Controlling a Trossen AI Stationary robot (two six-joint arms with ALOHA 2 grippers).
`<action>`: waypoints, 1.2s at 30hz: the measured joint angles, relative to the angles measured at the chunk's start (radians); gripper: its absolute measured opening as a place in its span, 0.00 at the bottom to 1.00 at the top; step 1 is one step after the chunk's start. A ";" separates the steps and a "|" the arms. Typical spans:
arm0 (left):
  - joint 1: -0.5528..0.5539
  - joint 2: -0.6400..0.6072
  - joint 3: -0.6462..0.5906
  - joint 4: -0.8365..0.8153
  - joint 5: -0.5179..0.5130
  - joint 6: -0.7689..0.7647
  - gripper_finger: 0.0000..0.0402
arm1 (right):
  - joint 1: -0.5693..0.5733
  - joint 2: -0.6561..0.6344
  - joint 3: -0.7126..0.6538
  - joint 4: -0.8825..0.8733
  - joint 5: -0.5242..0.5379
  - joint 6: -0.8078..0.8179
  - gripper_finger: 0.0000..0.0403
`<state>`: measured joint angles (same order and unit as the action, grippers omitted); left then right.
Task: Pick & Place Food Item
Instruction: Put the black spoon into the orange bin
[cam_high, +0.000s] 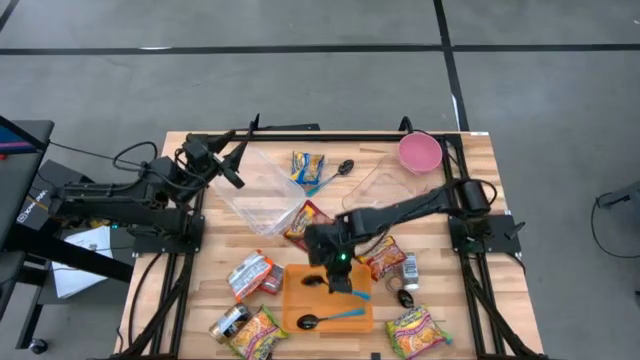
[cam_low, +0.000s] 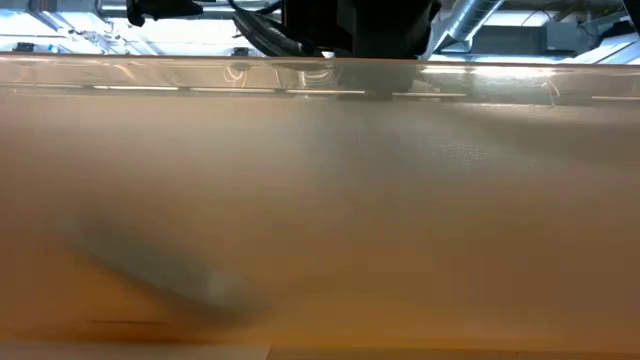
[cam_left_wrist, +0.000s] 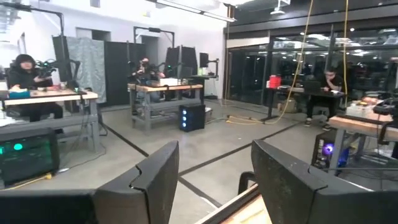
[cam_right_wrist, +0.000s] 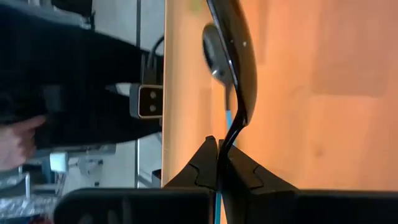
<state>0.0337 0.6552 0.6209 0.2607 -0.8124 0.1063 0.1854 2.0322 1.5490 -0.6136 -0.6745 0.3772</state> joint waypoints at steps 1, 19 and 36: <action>0.005 0.000 0.000 0.000 0.000 0.000 0.49 | 0.011 0.012 0.000 0.022 0.004 0.007 0.00; 0.021 0.000 0.000 -0.010 0.007 0.001 0.49 | 0.043 0.101 0.002 0.145 0.001 -0.051 0.00; 0.020 0.000 0.000 -0.019 0.026 -0.017 0.49 | 0.009 0.128 0.000 0.143 -0.005 -0.115 0.17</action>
<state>0.0532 0.6556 0.6212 0.2413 -0.7864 0.0895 0.1948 2.1597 1.5490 -0.4707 -0.6800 0.2622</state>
